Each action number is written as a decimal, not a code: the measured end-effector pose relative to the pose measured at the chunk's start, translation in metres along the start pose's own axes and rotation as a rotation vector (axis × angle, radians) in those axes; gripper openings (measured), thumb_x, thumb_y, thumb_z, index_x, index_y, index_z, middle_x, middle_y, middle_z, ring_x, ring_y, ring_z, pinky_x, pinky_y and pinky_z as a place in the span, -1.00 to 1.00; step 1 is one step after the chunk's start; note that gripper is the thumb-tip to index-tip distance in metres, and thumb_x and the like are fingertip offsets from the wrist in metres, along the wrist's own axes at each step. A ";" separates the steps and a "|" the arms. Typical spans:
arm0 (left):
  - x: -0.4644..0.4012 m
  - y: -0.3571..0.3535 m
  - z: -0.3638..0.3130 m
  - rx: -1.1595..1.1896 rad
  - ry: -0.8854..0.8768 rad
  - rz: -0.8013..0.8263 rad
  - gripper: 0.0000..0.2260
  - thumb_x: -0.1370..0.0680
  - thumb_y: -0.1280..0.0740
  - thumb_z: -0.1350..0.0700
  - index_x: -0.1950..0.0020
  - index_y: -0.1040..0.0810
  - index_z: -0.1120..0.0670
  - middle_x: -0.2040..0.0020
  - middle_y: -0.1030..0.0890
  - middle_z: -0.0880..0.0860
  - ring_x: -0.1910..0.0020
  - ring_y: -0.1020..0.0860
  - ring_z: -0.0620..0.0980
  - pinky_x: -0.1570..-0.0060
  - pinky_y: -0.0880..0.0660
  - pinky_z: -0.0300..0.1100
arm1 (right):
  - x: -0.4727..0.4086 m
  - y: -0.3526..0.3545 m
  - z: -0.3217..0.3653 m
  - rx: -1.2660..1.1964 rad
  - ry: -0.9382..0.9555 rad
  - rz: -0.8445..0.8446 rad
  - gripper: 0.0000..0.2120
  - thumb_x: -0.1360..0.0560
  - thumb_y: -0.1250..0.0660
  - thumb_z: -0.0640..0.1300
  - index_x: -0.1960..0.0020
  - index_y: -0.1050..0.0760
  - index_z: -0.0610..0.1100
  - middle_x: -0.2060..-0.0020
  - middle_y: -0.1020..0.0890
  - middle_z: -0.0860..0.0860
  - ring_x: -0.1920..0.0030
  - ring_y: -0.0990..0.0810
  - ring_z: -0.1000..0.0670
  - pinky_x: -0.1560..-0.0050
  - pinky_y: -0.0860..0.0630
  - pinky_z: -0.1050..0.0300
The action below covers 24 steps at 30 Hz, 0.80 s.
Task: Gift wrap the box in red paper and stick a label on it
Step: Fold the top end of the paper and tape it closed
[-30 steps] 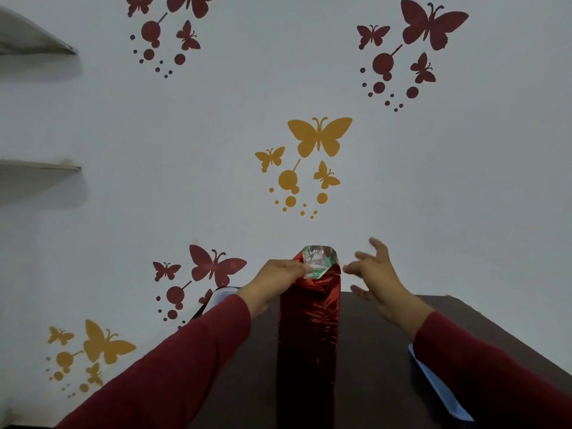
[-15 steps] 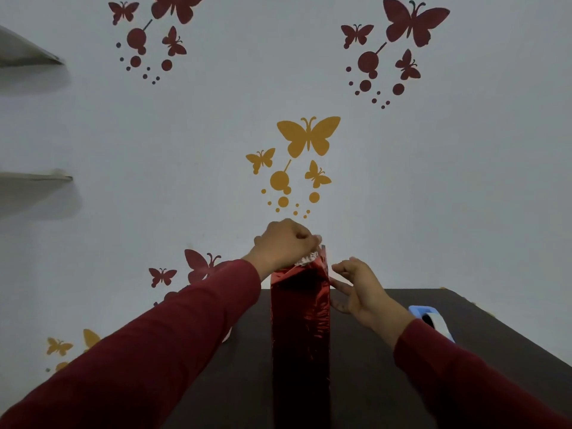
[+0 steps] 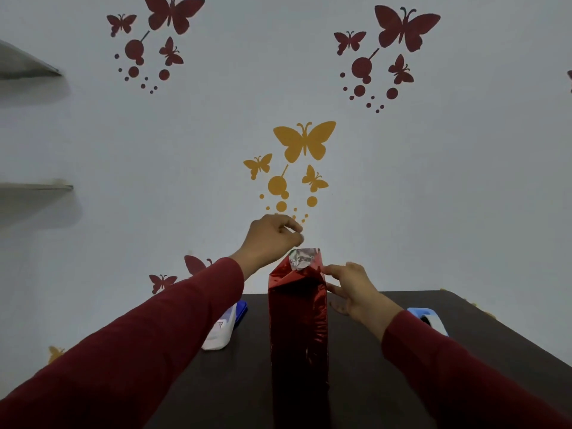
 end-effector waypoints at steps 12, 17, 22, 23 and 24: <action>0.037 -0.043 0.079 0.413 0.314 0.205 -0.77 -0.57 -0.43 0.09 -0.21 -0.67 -0.10 -0.10 -0.63 -0.19 -0.06 -0.53 -0.24 0.00 -0.39 -0.14 | 0.009 -0.026 -0.007 0.128 -0.088 0.031 -0.08 -0.29 -0.60 -0.26 -0.48 -0.14 -0.05 -0.18 -0.59 -0.18 -0.09 -0.63 -0.11 0.38 -0.57 0.09; 0.036 -0.056 0.085 0.450 0.254 0.204 -0.82 -0.56 -0.46 0.09 -0.12 -0.73 -0.12 -0.20 -0.68 -0.10 -0.20 -0.62 -0.12 -0.24 -0.51 -0.18 | 0.010 -0.026 -0.011 0.124 -0.104 0.039 -0.05 -0.30 -0.61 -0.24 -0.52 -0.14 -0.03 -0.14 -0.62 -0.15 -0.08 -0.64 -0.07 0.40 -0.56 0.13; 0.026 -0.058 0.076 0.354 0.170 0.229 -0.82 -0.56 -0.46 0.13 -0.12 -0.75 -0.07 -0.14 -0.67 -0.01 -0.13 -0.64 -0.09 -0.16 -0.59 -0.21 | 0.017 -0.031 -0.006 0.113 -0.084 0.077 0.03 -0.38 -0.54 -0.32 -0.63 0.02 -0.01 -0.07 -0.62 -0.14 0.01 -0.64 -0.05 0.33 -0.58 0.09; 0.024 -0.057 0.077 0.297 0.156 0.235 -0.82 -0.56 -0.47 0.11 -0.13 -0.75 -0.07 -0.15 -0.66 0.01 -0.14 -0.63 -0.08 -0.21 -0.57 -0.16 | 0.018 -0.032 -0.005 0.108 -0.077 0.081 0.05 -0.39 -0.53 -0.33 -0.64 0.05 0.00 -0.07 -0.60 -0.14 0.00 -0.62 -0.05 0.29 -0.58 0.08; 0.022 -0.057 0.080 0.245 0.158 0.253 -0.81 -0.55 -0.48 0.07 -0.14 -0.74 -0.09 -0.13 -0.67 0.00 -0.14 -0.63 -0.08 -0.26 -0.56 -0.11 | 0.019 -0.031 -0.004 0.110 -0.067 0.084 0.06 -0.39 -0.52 -0.34 -0.64 0.06 0.01 -0.08 -0.59 -0.13 -0.01 -0.61 -0.04 0.27 -0.57 0.07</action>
Point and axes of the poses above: each hand's wrist, its own x-axis away from the middle knuckle, its own y-axis out of the back of the hand, z = x × y, the point moved 9 cm from there along -x, towards the middle knuckle
